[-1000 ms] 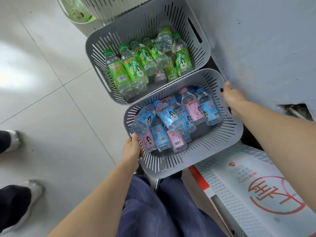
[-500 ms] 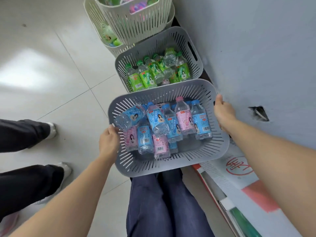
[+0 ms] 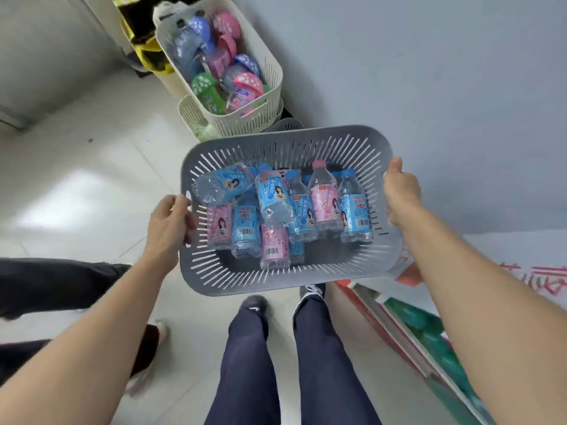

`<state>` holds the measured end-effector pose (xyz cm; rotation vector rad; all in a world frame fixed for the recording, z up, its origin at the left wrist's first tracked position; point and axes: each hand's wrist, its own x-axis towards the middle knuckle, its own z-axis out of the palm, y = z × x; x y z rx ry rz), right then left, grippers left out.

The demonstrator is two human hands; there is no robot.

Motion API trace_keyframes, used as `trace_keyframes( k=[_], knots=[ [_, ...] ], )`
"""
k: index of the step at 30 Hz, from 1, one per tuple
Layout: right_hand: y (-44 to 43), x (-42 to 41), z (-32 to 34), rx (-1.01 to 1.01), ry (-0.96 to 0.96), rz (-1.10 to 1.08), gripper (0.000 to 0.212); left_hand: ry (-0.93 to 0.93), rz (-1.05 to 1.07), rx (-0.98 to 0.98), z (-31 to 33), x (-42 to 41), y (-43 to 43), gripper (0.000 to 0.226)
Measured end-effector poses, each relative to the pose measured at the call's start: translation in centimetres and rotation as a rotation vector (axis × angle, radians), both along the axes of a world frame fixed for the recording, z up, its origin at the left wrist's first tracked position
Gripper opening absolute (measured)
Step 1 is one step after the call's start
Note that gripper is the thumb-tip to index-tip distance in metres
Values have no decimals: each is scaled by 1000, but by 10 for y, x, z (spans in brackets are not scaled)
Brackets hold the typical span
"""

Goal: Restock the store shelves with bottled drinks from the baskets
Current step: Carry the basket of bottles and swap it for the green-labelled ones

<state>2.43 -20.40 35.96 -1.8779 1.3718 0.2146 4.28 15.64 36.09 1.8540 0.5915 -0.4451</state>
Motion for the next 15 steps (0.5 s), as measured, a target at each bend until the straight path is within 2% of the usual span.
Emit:
trace_keyframes(
  k=[6,15],
  knots=[
    [26,-58,86,38,-145,-107,56,-77,-82,-114,78,13,8,17],
    [64,-168,200,56,-242,-178,37,-13,-96,-173,174,-13,5,21]
  ],
)
